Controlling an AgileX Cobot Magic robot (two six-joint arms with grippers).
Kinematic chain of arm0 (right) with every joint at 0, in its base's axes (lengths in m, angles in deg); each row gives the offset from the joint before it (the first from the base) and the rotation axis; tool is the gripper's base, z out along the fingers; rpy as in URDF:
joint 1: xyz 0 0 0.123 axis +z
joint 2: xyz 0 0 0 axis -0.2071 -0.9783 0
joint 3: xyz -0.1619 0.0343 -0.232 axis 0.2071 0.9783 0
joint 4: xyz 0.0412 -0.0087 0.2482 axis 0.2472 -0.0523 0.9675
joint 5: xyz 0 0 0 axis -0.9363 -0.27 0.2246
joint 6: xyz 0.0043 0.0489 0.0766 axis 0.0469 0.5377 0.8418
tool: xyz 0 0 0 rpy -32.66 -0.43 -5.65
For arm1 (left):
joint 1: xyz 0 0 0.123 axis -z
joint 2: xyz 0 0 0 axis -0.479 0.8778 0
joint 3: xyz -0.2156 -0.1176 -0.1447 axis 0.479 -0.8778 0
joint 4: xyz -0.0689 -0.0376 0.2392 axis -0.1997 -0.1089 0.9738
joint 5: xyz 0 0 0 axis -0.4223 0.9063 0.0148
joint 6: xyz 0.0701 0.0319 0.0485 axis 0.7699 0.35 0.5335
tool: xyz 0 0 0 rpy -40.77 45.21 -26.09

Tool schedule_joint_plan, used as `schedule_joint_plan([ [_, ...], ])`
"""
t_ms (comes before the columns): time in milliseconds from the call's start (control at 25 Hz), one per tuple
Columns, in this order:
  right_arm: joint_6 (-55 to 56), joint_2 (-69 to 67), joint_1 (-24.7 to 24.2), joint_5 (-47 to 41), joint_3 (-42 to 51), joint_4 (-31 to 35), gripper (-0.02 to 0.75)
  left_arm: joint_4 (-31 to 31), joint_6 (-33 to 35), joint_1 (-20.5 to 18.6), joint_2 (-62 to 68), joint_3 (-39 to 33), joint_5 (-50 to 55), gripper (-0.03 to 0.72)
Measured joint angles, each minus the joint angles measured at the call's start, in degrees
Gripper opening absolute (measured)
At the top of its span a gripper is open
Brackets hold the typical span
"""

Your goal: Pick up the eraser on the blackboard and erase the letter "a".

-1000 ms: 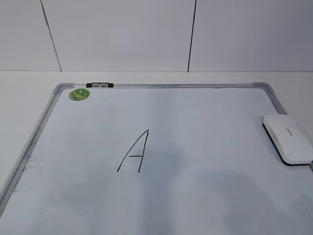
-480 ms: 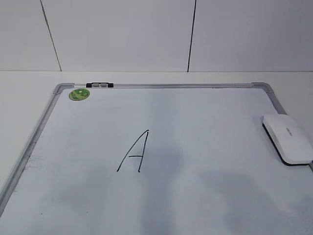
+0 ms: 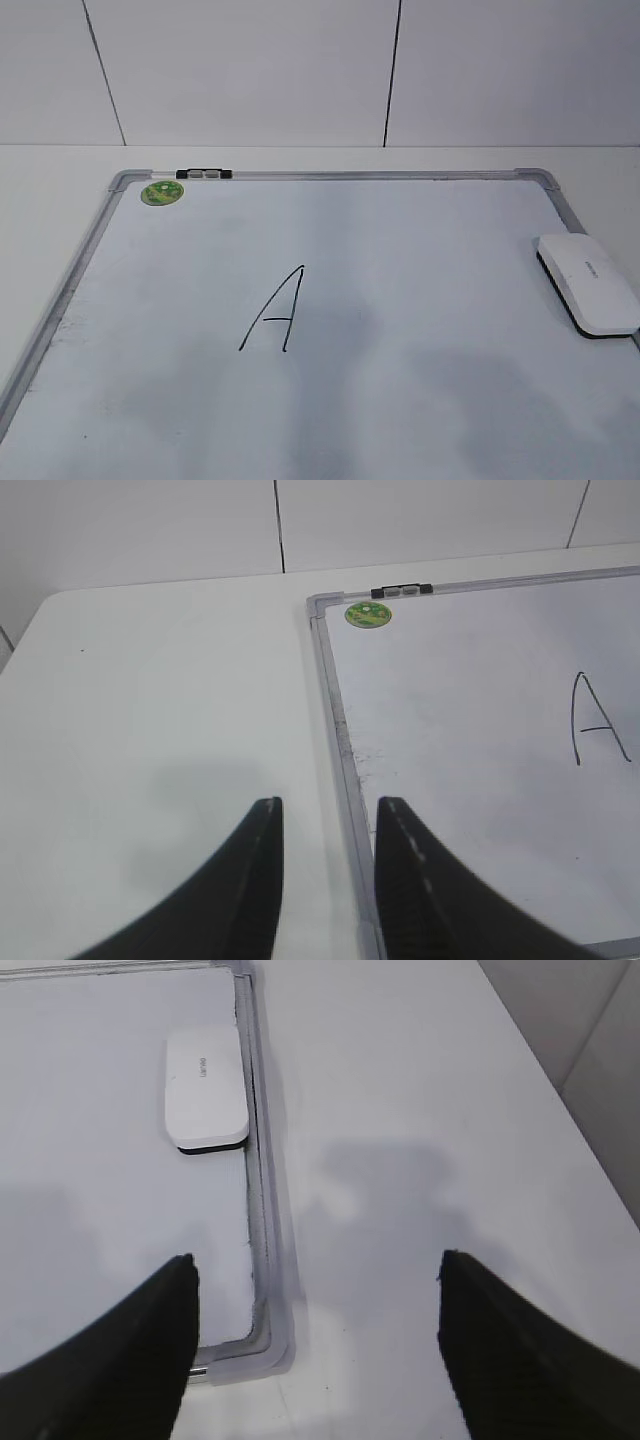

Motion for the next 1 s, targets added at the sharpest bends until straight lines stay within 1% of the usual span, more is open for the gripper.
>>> schedule_joint_plan([
  [1000, 0.0, 0.0, -0.1, 0.0, 0.0, 0.0, 0.593, 0.0, 0.0, 0.0, 0.0, 0.0, 0.0, 0.235],
])
